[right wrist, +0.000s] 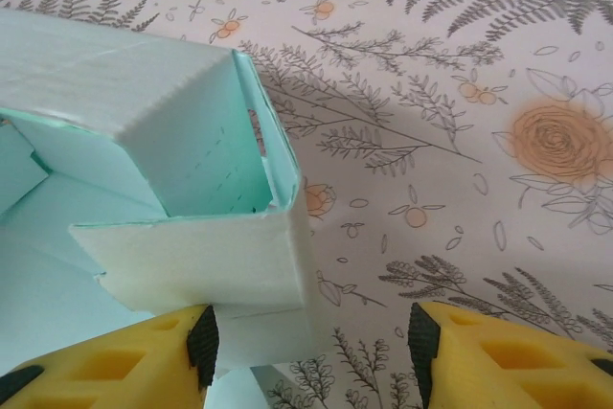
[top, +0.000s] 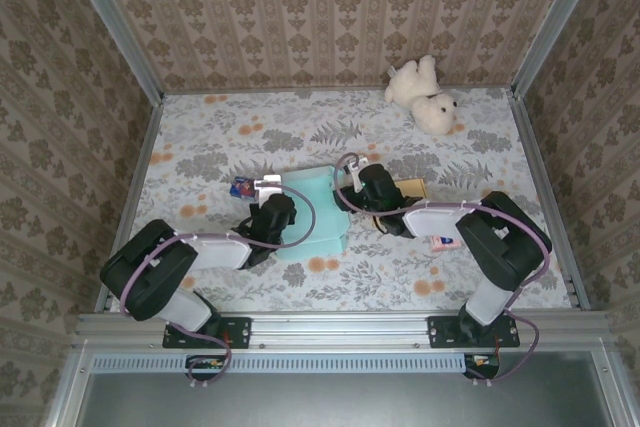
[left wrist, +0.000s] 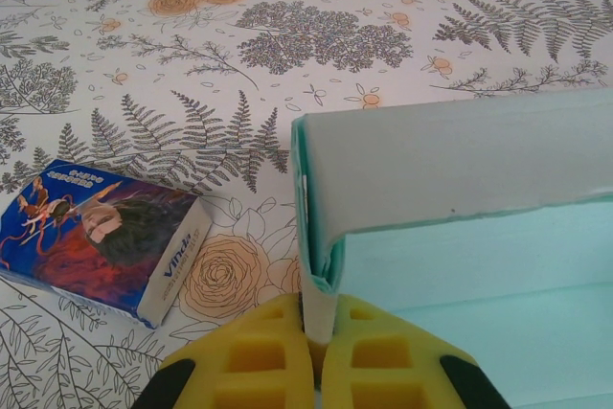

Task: Fold the paper box

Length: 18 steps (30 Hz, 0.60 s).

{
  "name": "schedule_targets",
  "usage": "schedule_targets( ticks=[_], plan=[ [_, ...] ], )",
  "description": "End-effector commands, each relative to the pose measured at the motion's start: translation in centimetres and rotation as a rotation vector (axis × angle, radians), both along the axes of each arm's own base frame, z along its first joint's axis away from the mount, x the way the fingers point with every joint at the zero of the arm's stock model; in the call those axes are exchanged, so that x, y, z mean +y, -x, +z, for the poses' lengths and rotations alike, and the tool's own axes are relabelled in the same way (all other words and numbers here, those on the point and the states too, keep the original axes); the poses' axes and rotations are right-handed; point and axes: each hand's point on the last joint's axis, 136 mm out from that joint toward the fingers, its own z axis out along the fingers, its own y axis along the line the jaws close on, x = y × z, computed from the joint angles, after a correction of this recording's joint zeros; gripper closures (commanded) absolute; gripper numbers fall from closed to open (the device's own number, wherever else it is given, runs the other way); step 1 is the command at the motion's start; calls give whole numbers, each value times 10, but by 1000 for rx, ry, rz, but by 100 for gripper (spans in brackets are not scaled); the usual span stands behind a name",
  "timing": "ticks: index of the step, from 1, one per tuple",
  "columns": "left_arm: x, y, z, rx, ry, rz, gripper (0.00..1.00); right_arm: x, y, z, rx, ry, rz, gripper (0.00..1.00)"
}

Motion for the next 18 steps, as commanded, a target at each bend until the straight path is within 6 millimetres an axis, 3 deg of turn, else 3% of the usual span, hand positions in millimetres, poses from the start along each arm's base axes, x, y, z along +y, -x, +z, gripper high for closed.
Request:
schedule_targets(
  ticks=[1, 18],
  plan=[
    [3, 4, -2, 10, -14, -15, 100, 18, 1, 4, -16, -14, 70, 43],
    [4, 4, 0, 5, -14, -17, 100, 46, 18, 18, -76, -73, 225, 58]
  ],
)
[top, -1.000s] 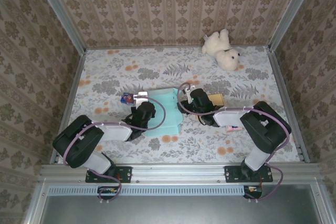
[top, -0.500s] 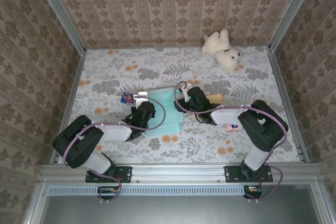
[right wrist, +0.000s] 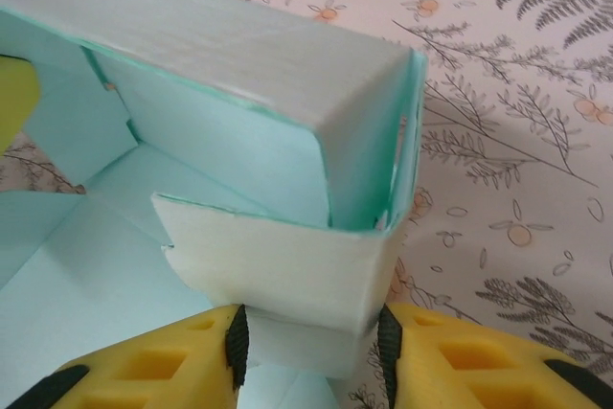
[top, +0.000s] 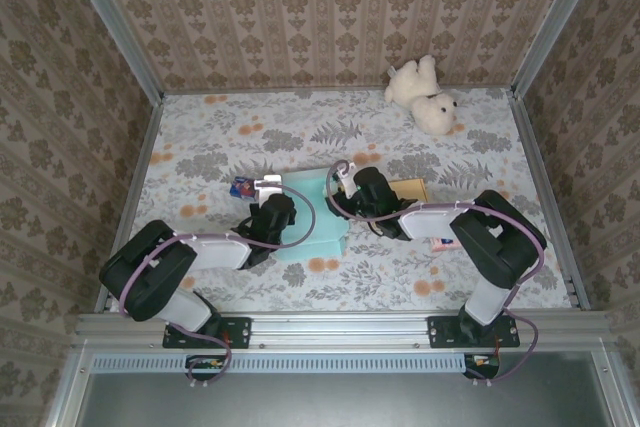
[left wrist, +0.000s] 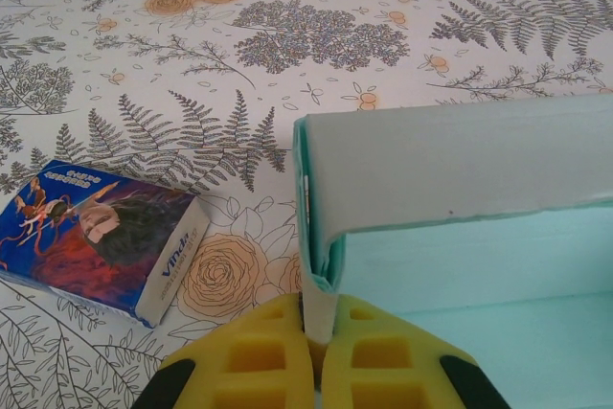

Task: Fold the paper box

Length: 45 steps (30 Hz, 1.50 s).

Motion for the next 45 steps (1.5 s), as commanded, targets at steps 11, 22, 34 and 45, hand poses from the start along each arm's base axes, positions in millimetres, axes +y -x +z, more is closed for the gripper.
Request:
schedule_targets(
  ticks=[11, 22, 34, 45],
  plan=[
    [3, 4, -1, 6, -8, -18, 100, 15, -11, 4, -48, -49, -4, 62],
    [3, 6, -3, 8, 3, -25, 100, 6, -34, -9, -104, -22, -113, 62],
    [-1, 7, -6, 19, 22, -36, 100, 6, -41, -11, -203, 38, -246, 67],
    [-6, 7, -9, 32, 45, -47, 100, -1, -48, -18, -188, 30, -384, 76]
  ],
)
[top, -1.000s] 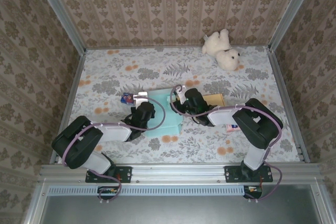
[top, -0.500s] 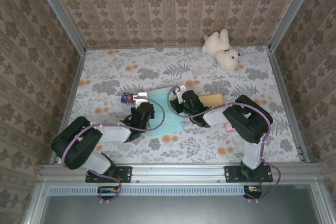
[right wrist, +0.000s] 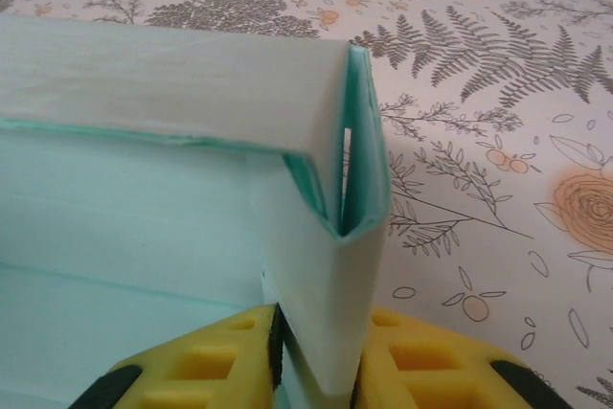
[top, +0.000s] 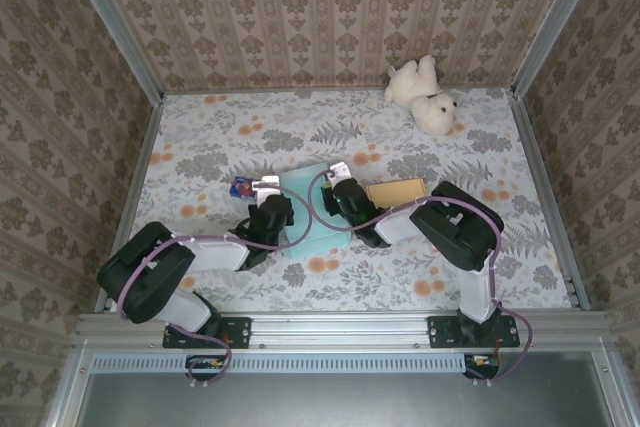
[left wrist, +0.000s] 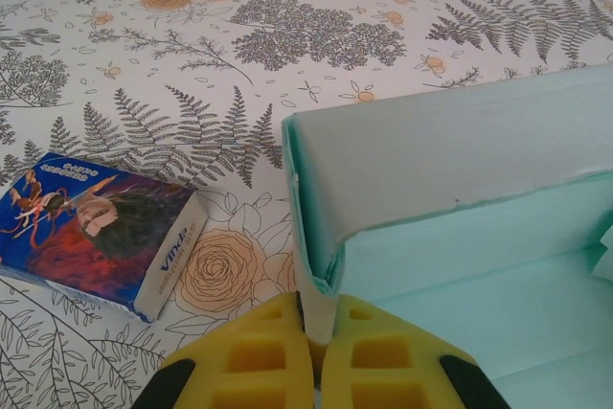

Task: Fold the paper box

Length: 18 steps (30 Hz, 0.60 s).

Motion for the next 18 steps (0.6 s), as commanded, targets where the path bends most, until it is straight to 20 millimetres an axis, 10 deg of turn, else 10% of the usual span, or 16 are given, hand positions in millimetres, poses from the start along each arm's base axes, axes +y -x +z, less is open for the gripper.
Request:
schedule_targets(
  ticks=[1, 18],
  plan=[
    [-6, 5, -8, 31, 15, -36, 100, -7, -9, 3, -20, -16, -103, 76],
    [26, 8, -14, 87, 16, 177, 100, -108, -4, 5, -41, 271, -661, 74]
  ],
)
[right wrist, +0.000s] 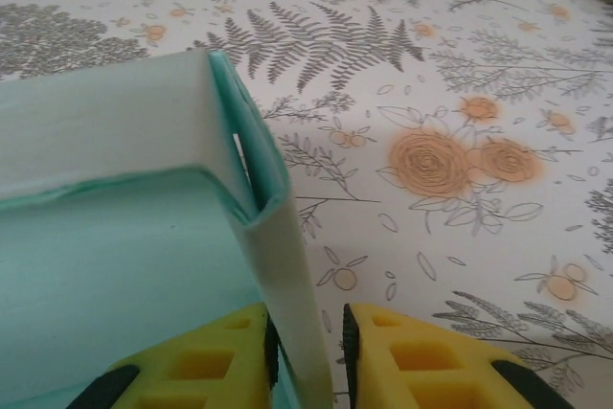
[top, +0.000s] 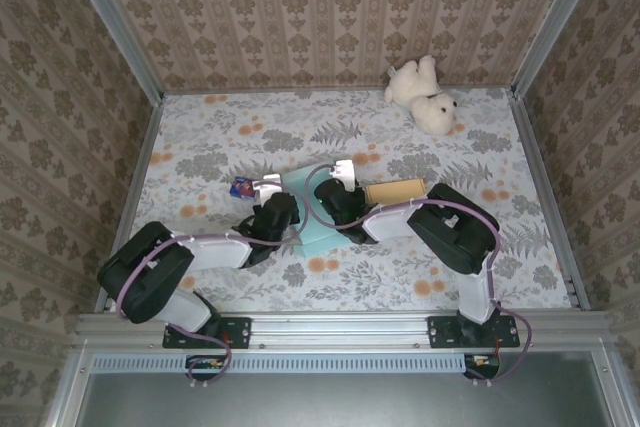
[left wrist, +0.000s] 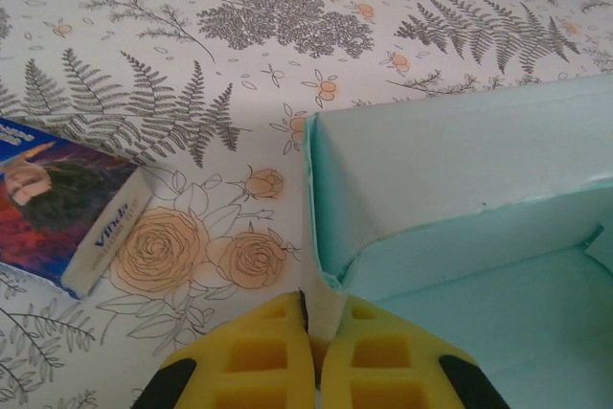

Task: Fold the paper box

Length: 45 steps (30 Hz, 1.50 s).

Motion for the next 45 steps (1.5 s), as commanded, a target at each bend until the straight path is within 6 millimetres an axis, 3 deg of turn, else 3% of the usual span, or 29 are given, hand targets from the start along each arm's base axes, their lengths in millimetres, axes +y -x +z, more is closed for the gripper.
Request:
schedule_targets(
  ticks=[1, 6, 10, 11, 14, 19, 25, 32, 45],
  plan=[
    [41, 6, -14, 45, -115, 151, 100, -74, 2, -4, -10, 232, -276, 74],
    [44, 8, -11, 51, -112, 170, 100, -85, 4, 3, -24, 281, -318, 74],
    [43, 8, -11, 52, -101, 170, 100, -79, 4, 4, -15, 251, -296, 74],
    [43, 8, -10, 53, -99, 170, 100, -75, 3, 3, -10, 225, -277, 73],
    [42, 7, -10, 53, -93, 170, 100, -35, 2, -4, -5, 22, -67, 72],
    [41, 7, -10, 53, -90, 169, 100, 8, 8, 3, 33, -176, 144, 66],
    [43, 8, -10, 52, -95, 171, 100, 27, 22, 11, 68, -266, 266, 56],
    [40, 7, -9, 52, -88, 163, 100, 35, 24, 18, 62, -226, 339, 51],
    [35, 6, -7, 48, -87, 128, 100, 51, -14, 39, -57, -38, 354, 55]
  ],
)
